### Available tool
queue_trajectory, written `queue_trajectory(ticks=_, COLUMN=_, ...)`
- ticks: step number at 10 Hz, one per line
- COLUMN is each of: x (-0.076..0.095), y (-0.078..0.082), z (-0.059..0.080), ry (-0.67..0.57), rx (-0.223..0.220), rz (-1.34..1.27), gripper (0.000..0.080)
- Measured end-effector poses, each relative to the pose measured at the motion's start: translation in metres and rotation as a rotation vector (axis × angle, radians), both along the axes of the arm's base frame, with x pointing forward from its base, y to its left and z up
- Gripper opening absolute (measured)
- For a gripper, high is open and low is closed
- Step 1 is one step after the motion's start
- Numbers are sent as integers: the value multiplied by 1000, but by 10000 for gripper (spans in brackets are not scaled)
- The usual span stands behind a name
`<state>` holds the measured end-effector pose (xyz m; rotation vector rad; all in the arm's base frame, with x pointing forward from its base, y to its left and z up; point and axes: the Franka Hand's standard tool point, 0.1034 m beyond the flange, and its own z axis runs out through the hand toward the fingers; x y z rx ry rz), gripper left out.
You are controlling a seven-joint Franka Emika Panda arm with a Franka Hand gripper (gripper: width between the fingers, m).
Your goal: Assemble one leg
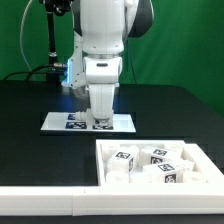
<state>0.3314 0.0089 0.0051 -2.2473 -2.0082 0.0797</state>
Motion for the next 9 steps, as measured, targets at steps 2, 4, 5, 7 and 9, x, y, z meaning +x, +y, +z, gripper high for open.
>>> queue_trajectory(ticks=2, x=8, y=-2, z=1, ry=5, rx=-10, rz=-89, gripper=281)
queue_trajectory(ticks=4, x=26, y=6, z=2, ry=43, rx=-31, rz=-346, gripper=282)
queue_trajectory(ticks=5, x=34, y=21, z=4, ry=87, rx=-50, rz=-470, gripper=281)
queue_trajectory(ticks=7, x=56, y=33, z=8, ry=110, rx=-43, rz=-596, gripper=282)
queue_trajectory(ticks=9, x=52, y=33, z=5, ry=91, rx=-36, rz=-581, gripper=282)
